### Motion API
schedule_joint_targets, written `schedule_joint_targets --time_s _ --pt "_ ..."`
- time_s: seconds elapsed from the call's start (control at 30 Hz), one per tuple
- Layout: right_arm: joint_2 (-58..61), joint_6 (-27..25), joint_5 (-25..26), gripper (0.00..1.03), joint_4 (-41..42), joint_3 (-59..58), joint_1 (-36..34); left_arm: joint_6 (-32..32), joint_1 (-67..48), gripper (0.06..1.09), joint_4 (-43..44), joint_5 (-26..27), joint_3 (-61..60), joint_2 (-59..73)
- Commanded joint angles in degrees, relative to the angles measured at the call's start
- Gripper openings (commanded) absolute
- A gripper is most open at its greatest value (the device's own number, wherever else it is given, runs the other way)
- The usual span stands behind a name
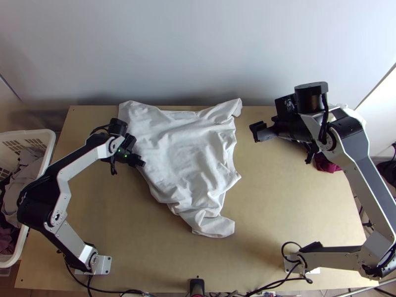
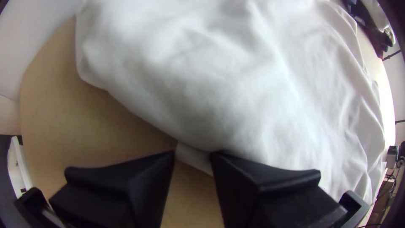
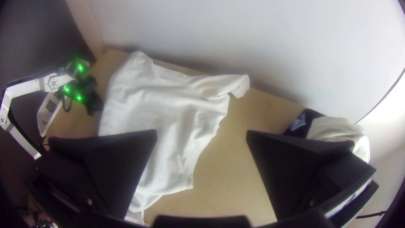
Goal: Fold the t-shirt
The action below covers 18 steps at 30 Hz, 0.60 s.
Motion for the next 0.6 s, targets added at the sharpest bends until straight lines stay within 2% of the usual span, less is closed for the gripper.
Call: schedule_joint_targets --time_s 0.0,0.03,0.13,0.37,0.57 --pt "0.0 -0.1 0.1 0.99 0.0 0.5 -0.6 0.1 -0.3 0.29 1.2 0.3 0.4 0.6" --pt "0.0 -0.1 0.1 0.99 0.0 0.5 -0.6 0.1 -0.3 0.26 1.2 0.3 0.4 0.6" --pt "0.0 -0.1 0.1 0.99 -0.1 0.3 -0.6 0.2 -0.3 0.1 1.1 0.2 0.4 0.6" --pt "0.0 -0.1 0.0 0.99 0.0 -1.0 0.4 -1.2 -0.3 0.09 -2.9 0.2 0.2 -2.4" --pt "0.1 -0.1 -1.6 0.99 -0.1 -2.2 1.4 -2.6 -0.1 0.09 -9.3 0.2 -0.3 -10.5"
